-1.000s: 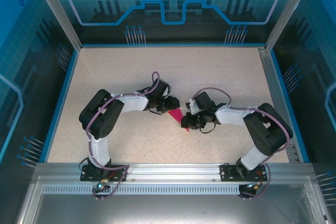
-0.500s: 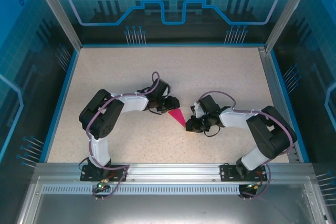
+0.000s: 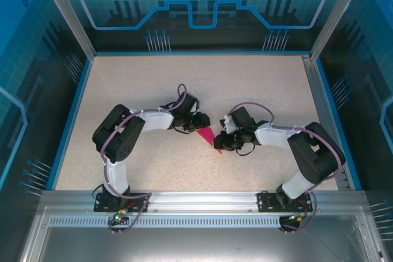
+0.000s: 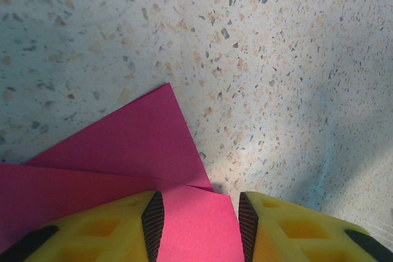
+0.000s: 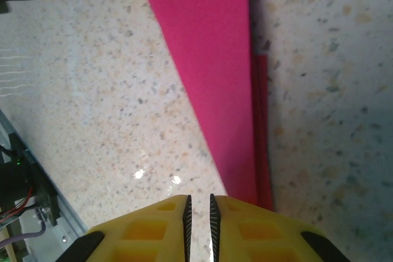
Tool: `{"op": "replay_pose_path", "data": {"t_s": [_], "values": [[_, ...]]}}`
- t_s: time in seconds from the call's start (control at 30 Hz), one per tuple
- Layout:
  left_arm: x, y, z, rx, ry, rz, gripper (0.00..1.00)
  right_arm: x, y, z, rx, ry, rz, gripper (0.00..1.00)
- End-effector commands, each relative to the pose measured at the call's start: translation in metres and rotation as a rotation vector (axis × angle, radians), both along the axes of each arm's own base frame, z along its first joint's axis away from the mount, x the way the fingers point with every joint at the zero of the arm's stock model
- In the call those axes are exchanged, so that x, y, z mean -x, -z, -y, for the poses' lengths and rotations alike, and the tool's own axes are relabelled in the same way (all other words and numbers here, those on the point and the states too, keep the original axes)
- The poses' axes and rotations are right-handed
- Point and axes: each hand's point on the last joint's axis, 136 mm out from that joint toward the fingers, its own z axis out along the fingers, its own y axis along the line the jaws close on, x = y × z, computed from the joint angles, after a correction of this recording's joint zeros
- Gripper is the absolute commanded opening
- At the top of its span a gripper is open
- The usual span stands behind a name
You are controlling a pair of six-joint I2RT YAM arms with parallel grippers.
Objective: Fold a paper plane with a square sheet of paper (pick it up from the middle)
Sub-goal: Fold the wing for the fifth time at the center of the table.
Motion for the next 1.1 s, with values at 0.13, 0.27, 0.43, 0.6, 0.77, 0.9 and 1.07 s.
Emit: {"op": "replay_pose_path", "data": {"t_s": [0.13,0.27,0.43,0.6,0.77,0.9,1.07], "values": [[0.018,0.04,-0.03,-0.138,-0.019,-0.097,0.43,0.027,0.032,0.021,0.076,-0.014,-0.08,0.19],[0.017,0.04,-0.031,-0.14,-0.024,-0.095,0.42,0.039,0.037,0.03,0.077,-0.004,-0.096,0.19],[0.016,0.038,-0.028,-0.125,-0.027,-0.088,0.42,0.043,0.039,0.031,0.074,0.001,-0.115,0.19],[0.017,0.038,-0.029,-0.117,-0.036,-0.087,0.42,0.037,0.039,0.03,0.079,0.018,-0.109,0.2],[0.023,0.042,-0.035,-0.117,-0.056,-0.096,0.42,0.034,0.042,0.031,0.088,0.031,-0.112,0.2],[0.026,0.046,-0.036,-0.122,-0.055,-0.113,0.42,0.034,0.046,0.03,0.088,0.032,-0.123,0.2],[0.025,0.047,-0.037,-0.124,-0.052,-0.116,0.42,0.033,0.043,0.029,0.082,0.034,-0.116,0.2]]}}
